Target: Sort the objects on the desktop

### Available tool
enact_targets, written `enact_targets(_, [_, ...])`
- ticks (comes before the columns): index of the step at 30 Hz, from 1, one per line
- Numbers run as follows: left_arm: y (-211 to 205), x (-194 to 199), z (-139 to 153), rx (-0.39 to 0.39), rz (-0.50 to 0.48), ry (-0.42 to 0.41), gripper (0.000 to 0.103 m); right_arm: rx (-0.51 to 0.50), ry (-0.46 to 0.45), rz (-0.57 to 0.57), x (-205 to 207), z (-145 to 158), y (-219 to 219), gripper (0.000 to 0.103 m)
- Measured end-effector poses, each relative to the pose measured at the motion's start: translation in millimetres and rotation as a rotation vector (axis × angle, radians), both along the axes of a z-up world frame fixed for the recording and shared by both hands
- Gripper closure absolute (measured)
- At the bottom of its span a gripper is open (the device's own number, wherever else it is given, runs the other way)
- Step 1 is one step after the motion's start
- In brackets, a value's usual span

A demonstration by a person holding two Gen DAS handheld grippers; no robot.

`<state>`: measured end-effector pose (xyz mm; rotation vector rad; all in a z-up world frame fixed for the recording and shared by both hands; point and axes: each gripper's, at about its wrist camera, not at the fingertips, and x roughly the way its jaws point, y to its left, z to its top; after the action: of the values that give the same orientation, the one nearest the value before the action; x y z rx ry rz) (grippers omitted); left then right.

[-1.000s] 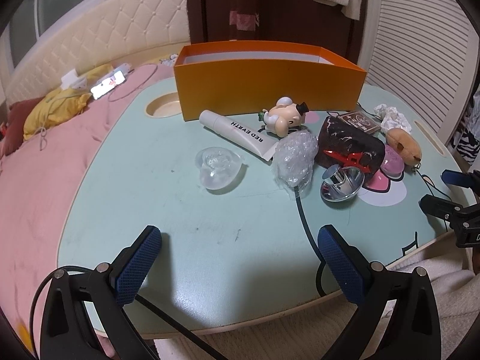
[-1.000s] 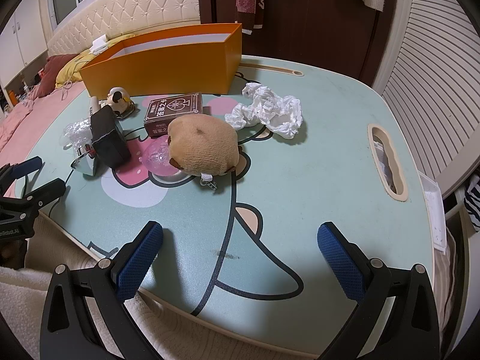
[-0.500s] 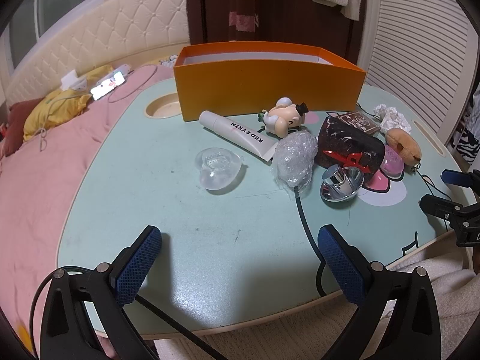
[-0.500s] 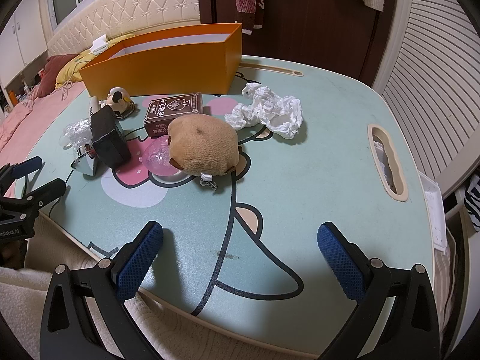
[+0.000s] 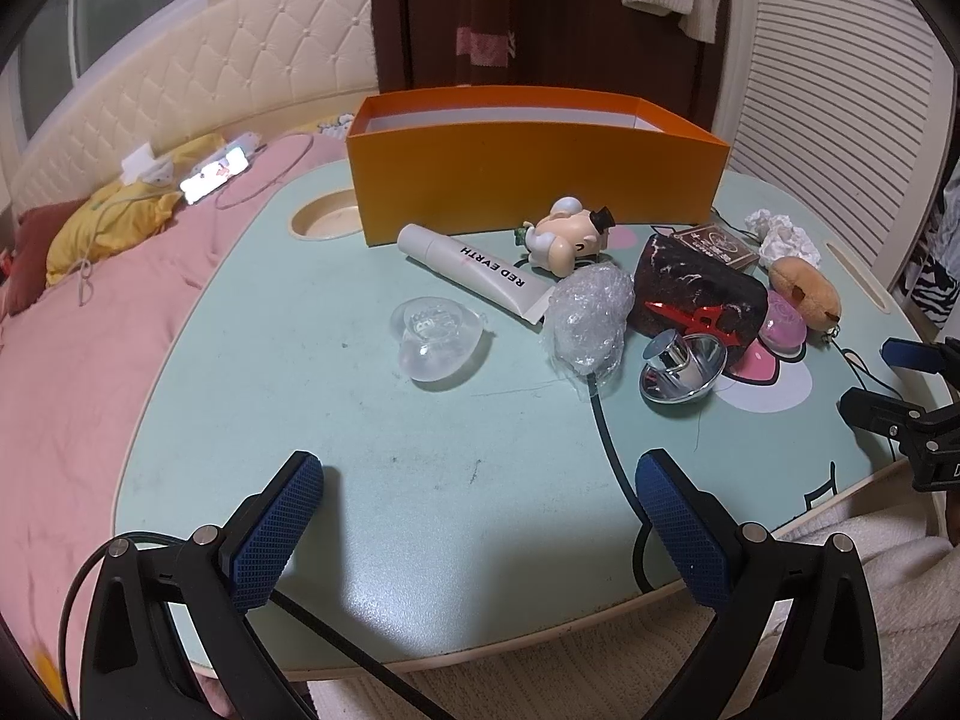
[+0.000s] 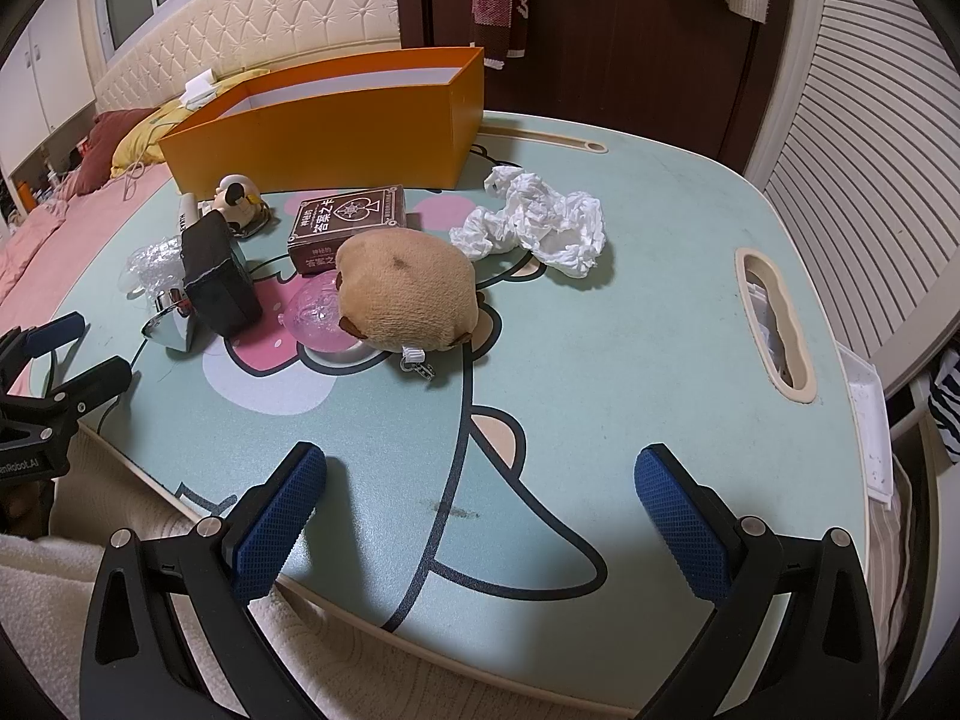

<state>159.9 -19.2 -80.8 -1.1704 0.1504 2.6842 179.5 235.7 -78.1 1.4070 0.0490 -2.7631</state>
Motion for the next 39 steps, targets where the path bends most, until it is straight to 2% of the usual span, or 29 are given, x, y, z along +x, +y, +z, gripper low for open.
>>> enact_targets(7, [-4.7, 0.5, 3.1, -0.006, 0.011, -0.004, 0.000, 0.000, 0.001, 0.001, 0.0, 0.0, -0.3, 0.000])
enact_targets(11, [-18.8, 3.0, 16.0, 0.031, 0.036, 0.053, 0.000, -0.002, 0.004, 0.001, 0.4, 0.3, -0.2, 0.000])
enact_targets(14, [-22.7, -1.9, 24.4, -0.016, 0.039, 0.095, 0.000, -0.003, 0.006, 0.002, 0.5, 0.1, 0.2, 0.000])
enact_targets(15, [-22.1, -5.2, 25.2, -0.045, 0.032, 0.107, 0.003, -0.003, 0.006, 0.003, 0.5, 0.0, 0.2, 0.000])
enact_targets(18, [-20.8, -19.6, 22.5, -0.078, -0.003, 0.102, 0.025, -0.003, 0.007, 0.004, 0.5, -0.1, 0.3, 0.000])
enact_targets(21, [-21.8, -35.6, 15.2, -0.049, -0.022, 0.059, 0.026, -0.003, 0.007, 0.004, 0.1, 0.0, 0.3, 0.000])
enact_targets(24, [-21.8, -41.4, 15.3, -0.022, -0.030, 0.056, 0.026, -0.003, 0.007, 0.004, -0.2, 0.0, 0.3, 0.000])
enact_targets(26, [-21.1, -44.6, 16.3, -0.016, -0.037, 0.061, 0.035, -0.004, 0.007, 0.004, -0.2, 0.2, 0.4, 0.000])
enact_targets(28, [-18.9, -48.2, 15.1, -0.033, -0.043, 0.056, 0.060, -0.004, 0.008, 0.005, 0.0, 0.2, 0.6, 0.000])
enact_targets(29, [-17.8, -50.2, 13.6, -0.041, -0.049, 0.048, 0.063, -0.004, 0.008, 0.005, 0.2, 0.2, 0.6, 0.000])
enact_targets(31, [-17.7, -51.6, 11.8, -0.035, -0.057, 0.044, 0.064, -0.003, 0.008, 0.005, 0.2, 0.1, 0.5, 0.000])
enact_targets(39, [-29.5, -38.7, 20.3, 0.072, -0.039, 0.094, 0.068, -0.004, 0.008, 0.006, -0.9, -0.9, 1.5, 0.000])
